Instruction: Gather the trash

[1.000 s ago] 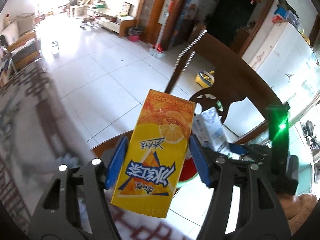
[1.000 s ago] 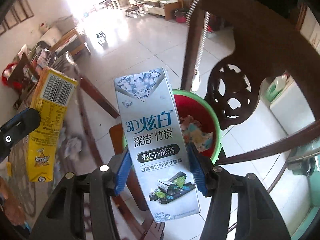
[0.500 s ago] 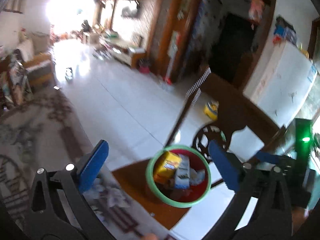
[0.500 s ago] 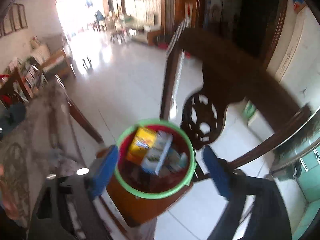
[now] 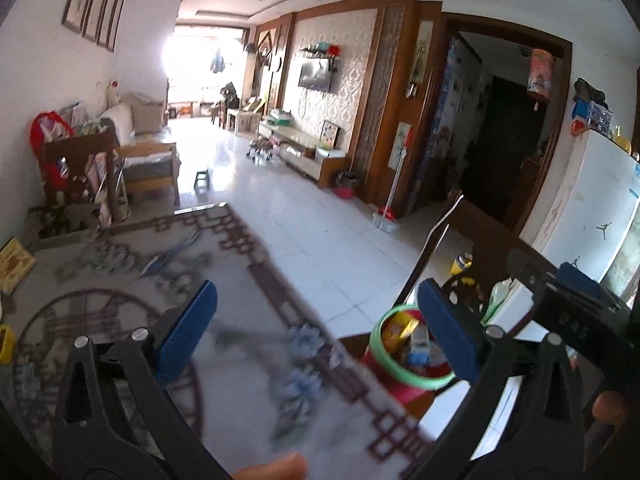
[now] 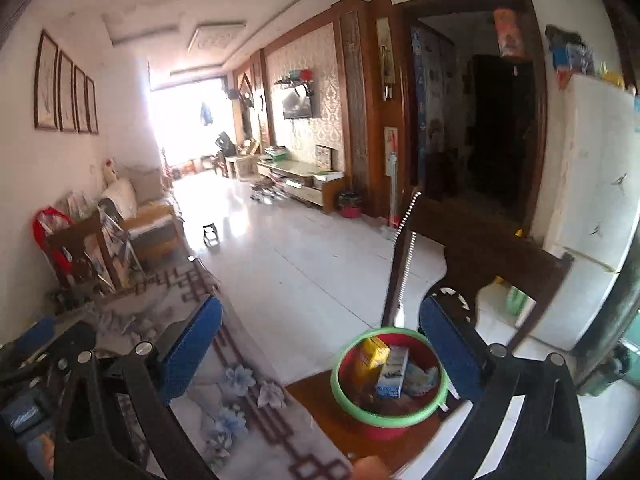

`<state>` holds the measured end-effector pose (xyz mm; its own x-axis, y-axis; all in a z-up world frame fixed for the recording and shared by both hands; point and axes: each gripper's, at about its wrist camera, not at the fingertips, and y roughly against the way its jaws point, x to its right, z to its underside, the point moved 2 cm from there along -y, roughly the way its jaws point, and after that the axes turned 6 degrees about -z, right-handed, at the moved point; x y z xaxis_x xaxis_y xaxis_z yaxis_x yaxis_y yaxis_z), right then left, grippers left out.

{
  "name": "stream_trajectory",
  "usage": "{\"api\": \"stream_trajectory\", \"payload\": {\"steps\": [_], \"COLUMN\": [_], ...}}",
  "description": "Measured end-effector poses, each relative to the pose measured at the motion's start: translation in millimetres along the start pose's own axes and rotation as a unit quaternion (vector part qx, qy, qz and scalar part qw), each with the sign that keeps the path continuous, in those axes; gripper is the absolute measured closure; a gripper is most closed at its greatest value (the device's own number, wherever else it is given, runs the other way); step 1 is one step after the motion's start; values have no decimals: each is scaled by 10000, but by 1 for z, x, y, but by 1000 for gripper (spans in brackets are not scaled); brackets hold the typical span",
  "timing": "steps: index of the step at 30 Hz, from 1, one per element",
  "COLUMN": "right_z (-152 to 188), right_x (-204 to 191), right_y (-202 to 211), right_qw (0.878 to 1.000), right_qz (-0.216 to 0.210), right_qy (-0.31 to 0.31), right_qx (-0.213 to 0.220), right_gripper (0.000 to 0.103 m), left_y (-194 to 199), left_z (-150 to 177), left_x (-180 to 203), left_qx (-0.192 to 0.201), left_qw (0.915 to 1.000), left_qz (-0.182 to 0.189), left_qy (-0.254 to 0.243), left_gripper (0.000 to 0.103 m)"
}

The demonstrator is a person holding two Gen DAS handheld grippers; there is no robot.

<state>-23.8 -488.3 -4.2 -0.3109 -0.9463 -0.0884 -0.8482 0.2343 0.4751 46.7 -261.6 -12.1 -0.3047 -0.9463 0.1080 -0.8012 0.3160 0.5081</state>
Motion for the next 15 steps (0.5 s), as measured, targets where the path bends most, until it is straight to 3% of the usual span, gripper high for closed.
{"api": "stream_trajectory", "payload": {"steps": [9, 15], "right_z": [23, 27], "right_x": [-56, -76], "right_y": [29, 54], "right_qw": [9994, 9993], "right_qz": [94, 206], "right_qy": [230, 238], "right_qx": [-253, -187], "right_gripper": [7, 7], "left_y": [41, 65], "left_z": [24, 23], "left_x": [-54, -65], "left_qx": [-184, 9], "left_qw": [9992, 9995], "left_qz": [-306, -275], "left_qy": [174, 178], "left_gripper": [5, 5]}}
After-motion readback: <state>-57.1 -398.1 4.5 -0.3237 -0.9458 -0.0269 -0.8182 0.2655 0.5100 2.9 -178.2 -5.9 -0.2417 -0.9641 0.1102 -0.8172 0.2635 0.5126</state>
